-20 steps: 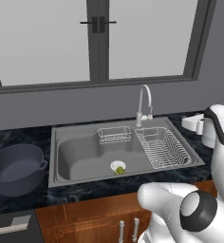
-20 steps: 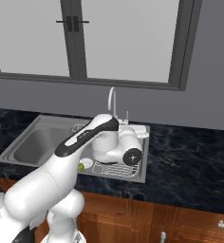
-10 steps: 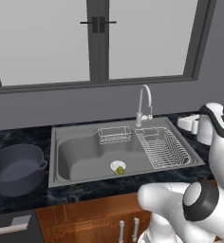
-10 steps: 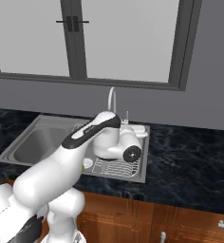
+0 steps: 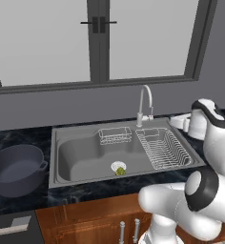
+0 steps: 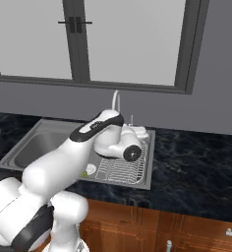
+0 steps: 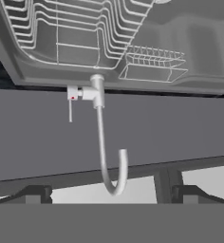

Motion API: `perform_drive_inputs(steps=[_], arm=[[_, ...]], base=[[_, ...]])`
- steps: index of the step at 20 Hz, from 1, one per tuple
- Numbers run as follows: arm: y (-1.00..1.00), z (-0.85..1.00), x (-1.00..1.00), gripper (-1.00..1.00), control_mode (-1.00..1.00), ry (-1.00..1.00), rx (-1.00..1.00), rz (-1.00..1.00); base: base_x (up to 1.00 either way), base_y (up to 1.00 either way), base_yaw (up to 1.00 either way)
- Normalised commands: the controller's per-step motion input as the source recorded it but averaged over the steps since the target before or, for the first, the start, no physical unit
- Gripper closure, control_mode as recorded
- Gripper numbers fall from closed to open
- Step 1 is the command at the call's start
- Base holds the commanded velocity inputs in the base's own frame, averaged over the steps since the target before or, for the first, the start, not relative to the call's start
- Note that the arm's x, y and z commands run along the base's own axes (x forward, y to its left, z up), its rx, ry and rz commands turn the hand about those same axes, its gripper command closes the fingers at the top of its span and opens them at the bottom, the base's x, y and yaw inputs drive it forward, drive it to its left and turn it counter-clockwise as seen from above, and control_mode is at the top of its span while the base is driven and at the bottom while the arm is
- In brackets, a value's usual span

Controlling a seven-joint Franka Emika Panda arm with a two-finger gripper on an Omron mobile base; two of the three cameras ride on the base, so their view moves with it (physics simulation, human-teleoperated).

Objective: Dump the broccoli from the pot into the sink. Then turn on the water and wash the broccoli. Then turn off the water and put the broccoli back in the pot.

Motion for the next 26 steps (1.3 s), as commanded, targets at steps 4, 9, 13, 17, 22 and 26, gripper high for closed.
perform_drive_inputs(steps=[4, 9, 13, 17, 22, 26], arm=[[0.13, -0.12, 0.38, -1.0, -1.0, 0.0, 0.0, 0.0], [0.01, -0.12, 0.32, -1.0, -1.0, 0.0, 0.0, 0.0], [0.0, -0.22, 0.29, -1.0, -1.0, 0.0, 0.0, 0.0], [0.0, -0.2, 0.23, -1.0, -1.0, -0.02, 0.0, 0.0], [0.0, -0.06, 0.19, -1.0, -1.0, -0.05, 0.0, 0.0], [-0.04, -0.06, 0.19, -1.0, -1.0, -0.06, 0.0, 0.0]], base=[[0.0, 0.0, 0.0], [0.0, 0.0, 0.0], [0.0, 0.0, 0.0], [0.0, 0.0, 0.0], [0.0, 0.0, 0.0], [0.0, 0.0, 0.0]])
